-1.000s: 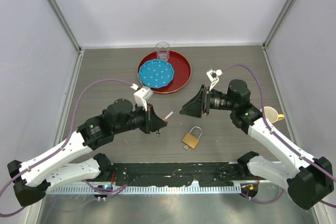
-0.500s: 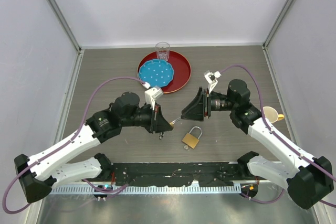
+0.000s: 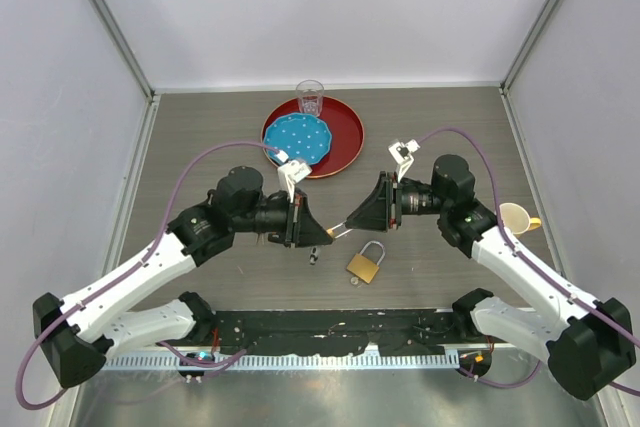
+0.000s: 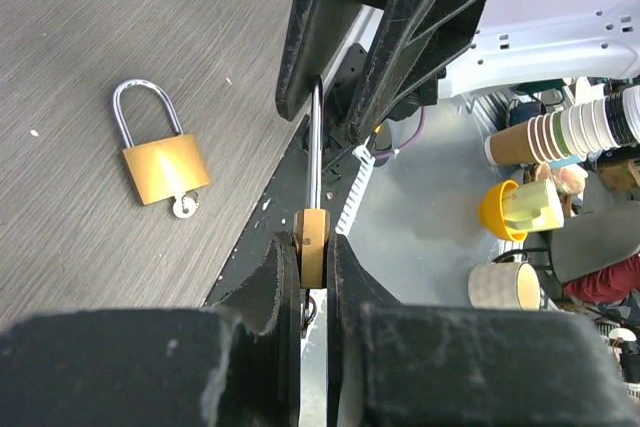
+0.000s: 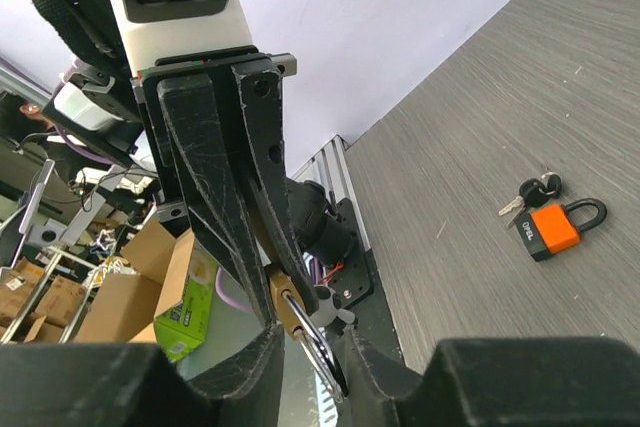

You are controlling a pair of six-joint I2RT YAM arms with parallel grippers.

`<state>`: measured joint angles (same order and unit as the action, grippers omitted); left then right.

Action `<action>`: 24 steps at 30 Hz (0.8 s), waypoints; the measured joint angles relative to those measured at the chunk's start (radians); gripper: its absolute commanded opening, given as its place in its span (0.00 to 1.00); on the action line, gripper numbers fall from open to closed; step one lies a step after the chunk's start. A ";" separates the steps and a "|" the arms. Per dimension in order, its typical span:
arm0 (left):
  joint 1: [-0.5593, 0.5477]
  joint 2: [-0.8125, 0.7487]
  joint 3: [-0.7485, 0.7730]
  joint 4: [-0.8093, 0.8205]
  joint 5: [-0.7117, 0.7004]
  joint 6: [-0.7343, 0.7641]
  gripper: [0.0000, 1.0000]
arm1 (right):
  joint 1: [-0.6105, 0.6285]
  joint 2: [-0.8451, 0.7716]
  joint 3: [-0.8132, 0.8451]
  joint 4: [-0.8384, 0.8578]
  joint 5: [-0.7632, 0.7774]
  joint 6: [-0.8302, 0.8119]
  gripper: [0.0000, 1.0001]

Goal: Lock with the key
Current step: Lock the lock.

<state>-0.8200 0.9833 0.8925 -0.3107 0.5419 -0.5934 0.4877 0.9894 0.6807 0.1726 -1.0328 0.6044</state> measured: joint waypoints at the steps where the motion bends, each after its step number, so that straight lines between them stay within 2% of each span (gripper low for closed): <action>1: 0.004 0.000 -0.001 0.002 0.006 0.000 0.00 | 0.000 -0.002 0.000 -0.001 0.001 0.002 0.30; 3: 0.012 0.000 -0.002 0.008 0.015 0.000 0.00 | 0.000 -0.008 0.000 -0.001 0.002 0.004 0.23; 14: 0.036 -0.010 -0.043 0.084 0.090 -0.032 0.00 | 0.000 -0.028 -0.010 0.010 0.008 0.027 0.16; 20: 0.045 -0.010 -0.053 0.120 0.151 -0.066 0.00 | 0.000 -0.049 -0.011 0.015 0.004 0.026 0.07; 24: 0.050 -0.008 -0.060 0.158 0.203 -0.105 0.00 | 0.000 -0.066 -0.011 0.029 -0.007 0.026 0.05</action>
<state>-0.7696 0.9752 0.8322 -0.1528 0.7444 -0.6987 0.4881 0.9237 0.6693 0.2012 -1.0397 0.6308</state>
